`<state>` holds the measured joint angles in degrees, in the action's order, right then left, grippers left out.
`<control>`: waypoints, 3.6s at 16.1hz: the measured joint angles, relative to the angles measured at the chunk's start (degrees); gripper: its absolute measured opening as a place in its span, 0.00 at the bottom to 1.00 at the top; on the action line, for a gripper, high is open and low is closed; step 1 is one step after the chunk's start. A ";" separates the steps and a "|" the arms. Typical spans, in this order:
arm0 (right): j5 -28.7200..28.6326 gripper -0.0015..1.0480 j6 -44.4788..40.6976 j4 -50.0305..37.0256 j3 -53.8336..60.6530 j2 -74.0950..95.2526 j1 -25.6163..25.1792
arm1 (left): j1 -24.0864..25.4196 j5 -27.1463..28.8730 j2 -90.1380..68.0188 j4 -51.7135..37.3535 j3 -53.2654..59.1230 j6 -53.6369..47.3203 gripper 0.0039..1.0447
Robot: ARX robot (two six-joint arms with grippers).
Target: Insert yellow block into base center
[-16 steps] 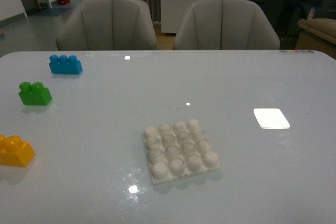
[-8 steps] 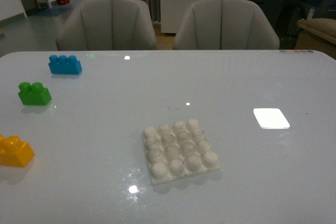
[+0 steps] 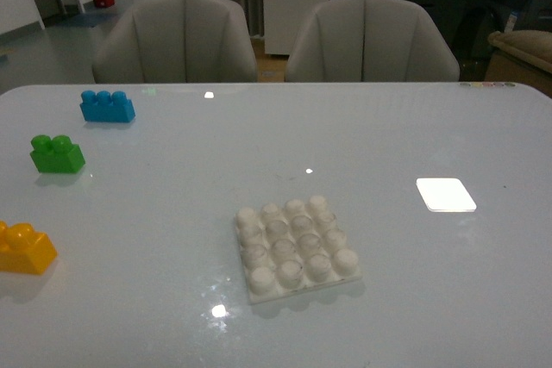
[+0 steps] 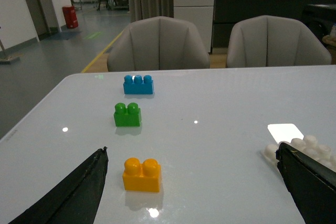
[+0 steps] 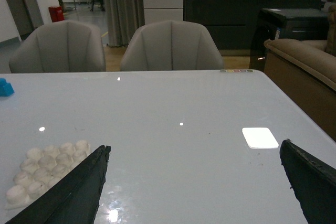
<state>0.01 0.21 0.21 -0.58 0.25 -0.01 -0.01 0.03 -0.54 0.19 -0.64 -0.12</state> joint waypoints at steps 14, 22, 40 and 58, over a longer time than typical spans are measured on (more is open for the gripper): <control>-0.02 0.94 -0.07 -0.02 0.00 0.00 0.00 | 14.60 -10.80 -53.07 -17.55 -18.56 4.26 0.94; -0.02 0.94 -0.07 -0.02 0.00 0.00 0.00 | 15.04 -22.99 -104.89 -27.39 -44.13 -7.85 0.94; -0.02 0.94 -0.07 -0.02 0.00 0.00 0.00 | 16.59 -25.03 -115.36 -34.75 -41.38 -10.56 0.94; -0.02 0.94 -0.07 -0.02 0.00 0.00 0.00 | -13.11 2.99 -96.37 -31.28 -38.40 9.68 0.60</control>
<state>-0.01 0.14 0.19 -0.58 0.25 -0.01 -13.13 3.03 -96.90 -31.09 -39.05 9.56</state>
